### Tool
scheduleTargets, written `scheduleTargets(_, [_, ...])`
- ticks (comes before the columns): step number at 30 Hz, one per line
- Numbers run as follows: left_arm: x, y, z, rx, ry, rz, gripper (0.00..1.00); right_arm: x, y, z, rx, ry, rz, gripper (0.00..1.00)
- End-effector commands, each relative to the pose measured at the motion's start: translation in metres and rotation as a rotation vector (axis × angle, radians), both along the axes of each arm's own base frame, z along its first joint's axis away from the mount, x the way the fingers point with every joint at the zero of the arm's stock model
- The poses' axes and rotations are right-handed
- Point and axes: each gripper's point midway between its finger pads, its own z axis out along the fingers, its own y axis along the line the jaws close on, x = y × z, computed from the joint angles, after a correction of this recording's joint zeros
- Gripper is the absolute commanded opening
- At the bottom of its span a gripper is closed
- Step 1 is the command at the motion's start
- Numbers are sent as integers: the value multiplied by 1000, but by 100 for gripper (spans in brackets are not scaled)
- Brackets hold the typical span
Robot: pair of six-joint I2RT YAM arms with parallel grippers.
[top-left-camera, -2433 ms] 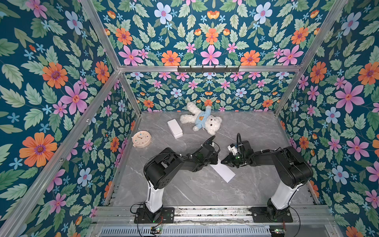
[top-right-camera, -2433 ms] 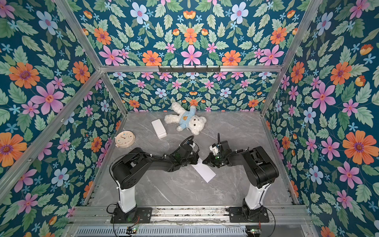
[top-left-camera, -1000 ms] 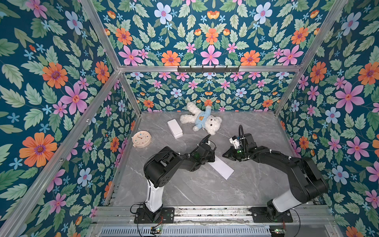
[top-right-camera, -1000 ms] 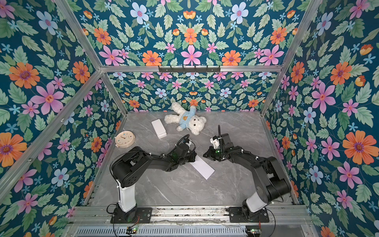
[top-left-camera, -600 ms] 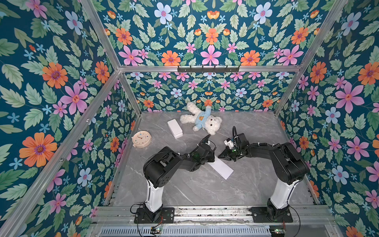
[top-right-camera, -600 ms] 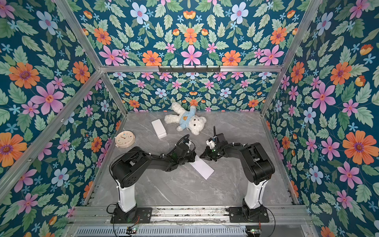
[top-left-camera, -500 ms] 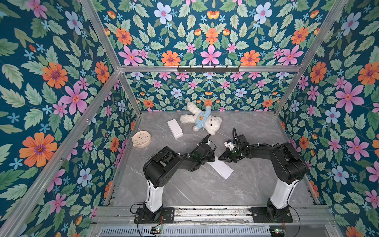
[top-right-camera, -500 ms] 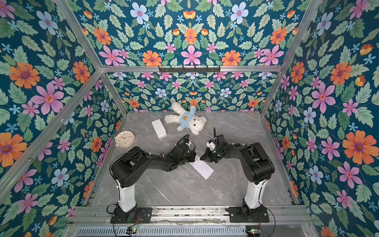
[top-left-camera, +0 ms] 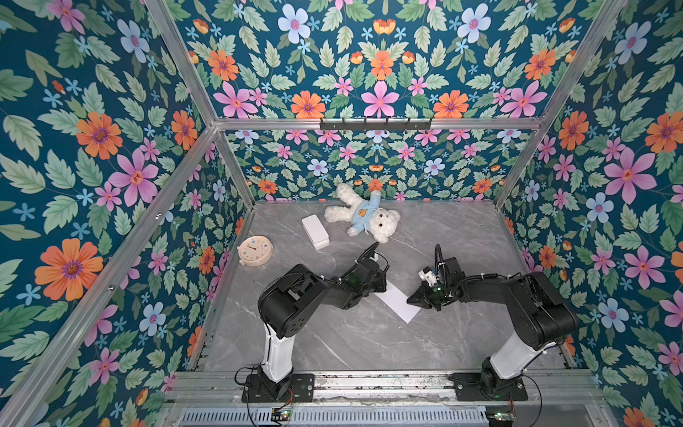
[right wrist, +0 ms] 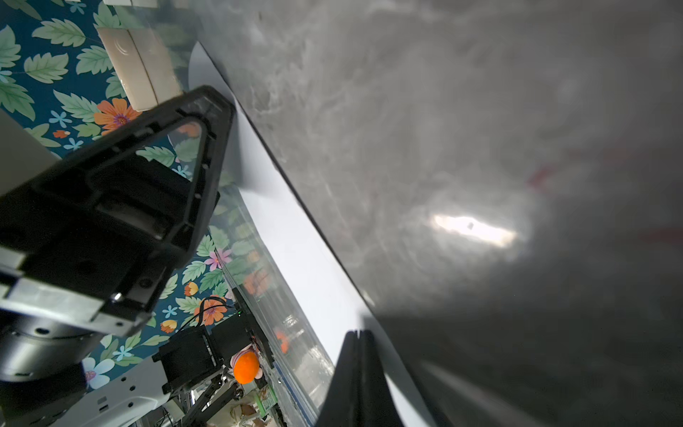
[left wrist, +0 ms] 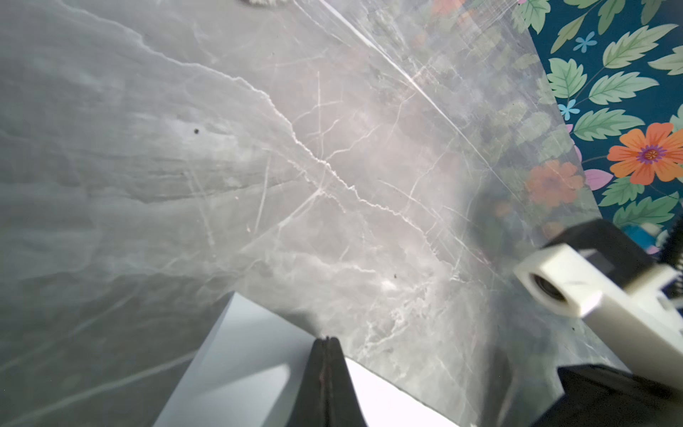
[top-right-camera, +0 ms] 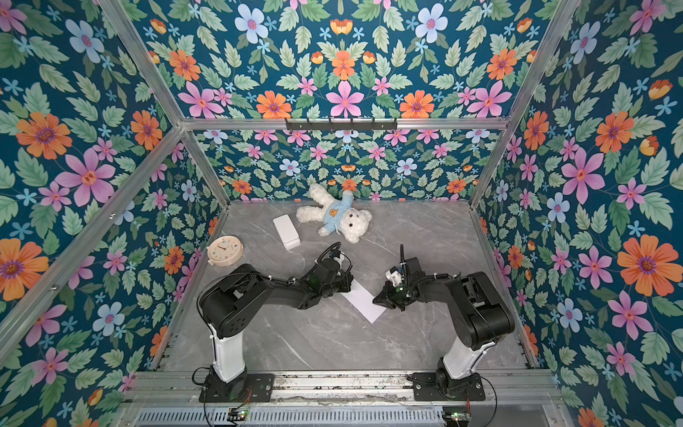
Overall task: Fold the rectangular paper in half along the long edge
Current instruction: Fold the paper at the center of the board.
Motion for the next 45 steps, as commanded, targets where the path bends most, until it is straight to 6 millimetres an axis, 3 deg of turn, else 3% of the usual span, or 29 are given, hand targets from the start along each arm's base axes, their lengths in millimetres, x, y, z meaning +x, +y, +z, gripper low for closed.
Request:
scheduleTargets(1, [-7, 21, -22, 105, 54, 28, 0, -18, -28, -11, -105, 74, -83, 0])
scheduleTargets(5, [-6, 20, -22, 102, 53, 25, 0, -30, -54, -8, -146, 89, -145, 0])
scheduleTargets(8, [-6, 19, -21, 101, 51, 25, 0, -34, -58, -2, -167, 74, -136, 0])
scheduleTargets(15, [-5, 18, -18, 95, 47, 22, 0, -15, -24, 53, -201, -141, 8, 7])
scheduleTargets(18, [-5, 18, -19, 96, 47, 22, 0, 0, -10, 64, -226, -198, 33, 8])
scheduleTargets(23, [-5, 16, -18, 91, 48, 17, 0, 18, 22, 53, -152, -175, 80, 8])
scheduleTargets(26, [-5, 18, -17, 95, 43, 20, 0, 22, 29, 38, -153, -144, 91, 7])
scheduleTargets(31, [-4, 16, -17, 88, 46, 14, 0, 21, 22, 14, -211, -120, 86, 7])
scheduleTargets(32, [-4, 15, -18, 88, 44, 10, 0, 17, 19, -1, -229, -85, 87, 6])
scheduleTargets(37, [-1, 11, -15, 92, 33, -4, 0, 4, 4, -27, -305, -26, 80, 4])
scheduleTargets(45, [18, 28, -14, 117, 14, 42, 12, -12, -4, -35, -324, 5, 80, 2])
